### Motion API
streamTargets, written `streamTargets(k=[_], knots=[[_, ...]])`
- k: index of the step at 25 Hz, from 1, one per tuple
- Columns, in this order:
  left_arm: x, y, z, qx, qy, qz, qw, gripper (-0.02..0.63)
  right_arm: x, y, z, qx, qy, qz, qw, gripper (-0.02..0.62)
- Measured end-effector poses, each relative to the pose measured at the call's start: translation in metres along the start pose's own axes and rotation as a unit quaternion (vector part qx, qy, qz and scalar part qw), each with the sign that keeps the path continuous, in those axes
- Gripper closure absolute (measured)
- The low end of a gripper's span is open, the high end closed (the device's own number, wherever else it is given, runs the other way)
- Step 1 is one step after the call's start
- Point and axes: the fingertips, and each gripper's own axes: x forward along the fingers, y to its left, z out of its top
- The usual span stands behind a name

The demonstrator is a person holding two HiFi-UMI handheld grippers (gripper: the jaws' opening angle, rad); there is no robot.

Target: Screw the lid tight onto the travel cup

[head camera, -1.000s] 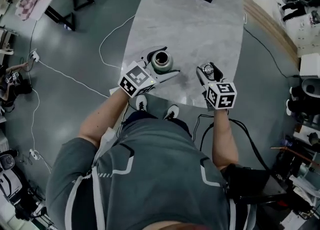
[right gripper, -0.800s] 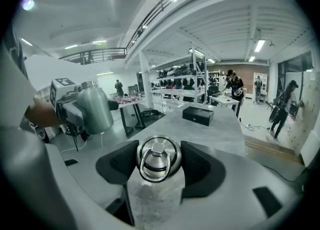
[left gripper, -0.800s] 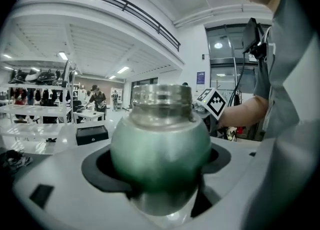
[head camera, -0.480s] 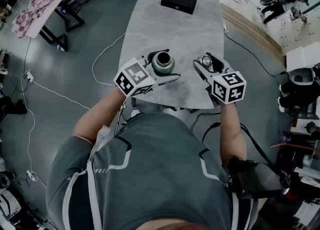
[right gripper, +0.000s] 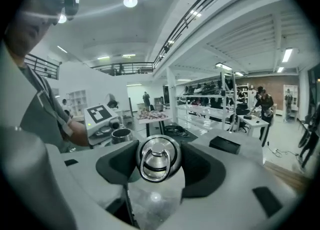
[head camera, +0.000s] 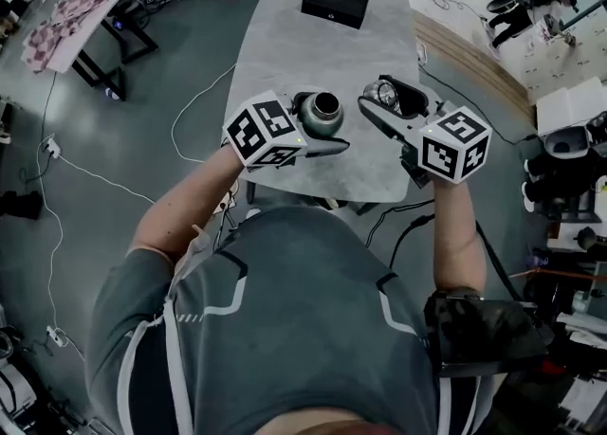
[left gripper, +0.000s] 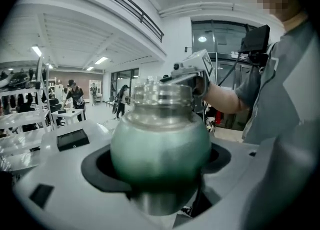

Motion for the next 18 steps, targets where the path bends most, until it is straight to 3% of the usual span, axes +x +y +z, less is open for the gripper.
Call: streamTargets(k=[5,12,18], knots=[[-0.006,-0.011,0.013,0.008,0.013,-0.019,0.9997,0.204,0.003,0.046,0.040,-0.040,0.007,0.113,0.993,0.318],[-0.021,-0.019,0.015,0.013,0.038,-0.009,0.9992,0.204,0.014,0.107,0.061,-0.094,0.042,0.258,0.961,0.318],[-0.035,-0.029,0.011,0.010,0.042,-0.001,0.9991,0.204,0.024,0.133,0.051,-0.137,0.078,0.307,0.938,0.318]])
